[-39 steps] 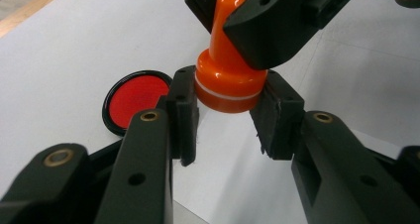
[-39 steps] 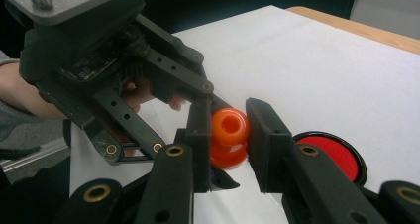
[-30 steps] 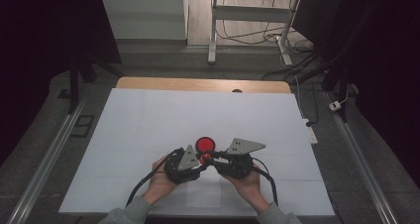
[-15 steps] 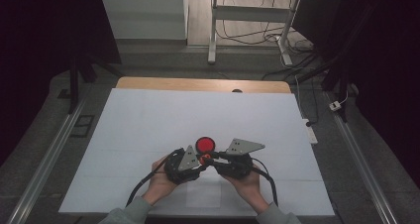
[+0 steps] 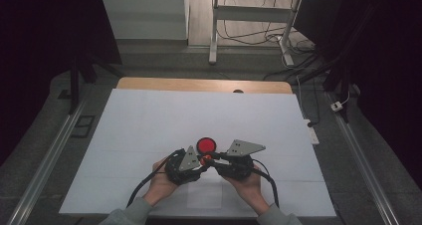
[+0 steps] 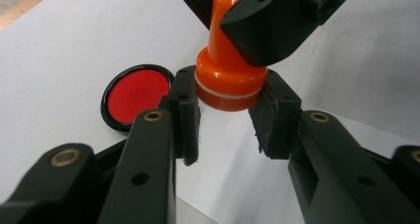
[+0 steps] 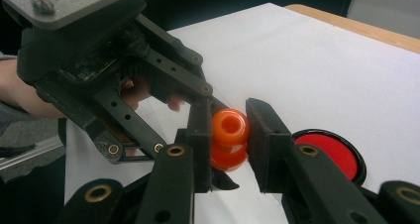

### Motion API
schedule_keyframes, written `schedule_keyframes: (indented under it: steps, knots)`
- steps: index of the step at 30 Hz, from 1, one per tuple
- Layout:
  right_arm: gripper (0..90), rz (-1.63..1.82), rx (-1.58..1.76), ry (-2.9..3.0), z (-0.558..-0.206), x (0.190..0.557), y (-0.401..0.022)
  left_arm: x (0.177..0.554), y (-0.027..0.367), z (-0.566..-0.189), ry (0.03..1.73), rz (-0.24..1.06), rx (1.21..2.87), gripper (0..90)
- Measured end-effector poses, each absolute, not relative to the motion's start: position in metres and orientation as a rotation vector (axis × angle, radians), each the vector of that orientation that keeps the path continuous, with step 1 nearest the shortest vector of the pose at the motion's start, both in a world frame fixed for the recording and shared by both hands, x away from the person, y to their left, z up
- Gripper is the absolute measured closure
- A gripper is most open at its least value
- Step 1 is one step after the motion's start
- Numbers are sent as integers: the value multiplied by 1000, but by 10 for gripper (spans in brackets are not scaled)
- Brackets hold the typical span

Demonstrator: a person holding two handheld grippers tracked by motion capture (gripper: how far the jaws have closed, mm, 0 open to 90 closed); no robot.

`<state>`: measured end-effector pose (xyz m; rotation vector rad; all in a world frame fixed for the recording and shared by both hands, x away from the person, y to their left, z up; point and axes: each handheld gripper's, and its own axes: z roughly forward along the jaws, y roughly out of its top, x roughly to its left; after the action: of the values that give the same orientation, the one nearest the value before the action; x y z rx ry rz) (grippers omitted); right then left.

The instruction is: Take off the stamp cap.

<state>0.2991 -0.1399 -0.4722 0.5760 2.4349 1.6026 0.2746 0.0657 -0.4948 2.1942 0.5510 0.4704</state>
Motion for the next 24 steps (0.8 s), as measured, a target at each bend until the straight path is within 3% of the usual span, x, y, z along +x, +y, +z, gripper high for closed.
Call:
schedule_keyframes:
  steps: [24]
  knots:
    - [722,1599,578,2434,-472,299,-139,275,66,-496,548,467,2199,652]
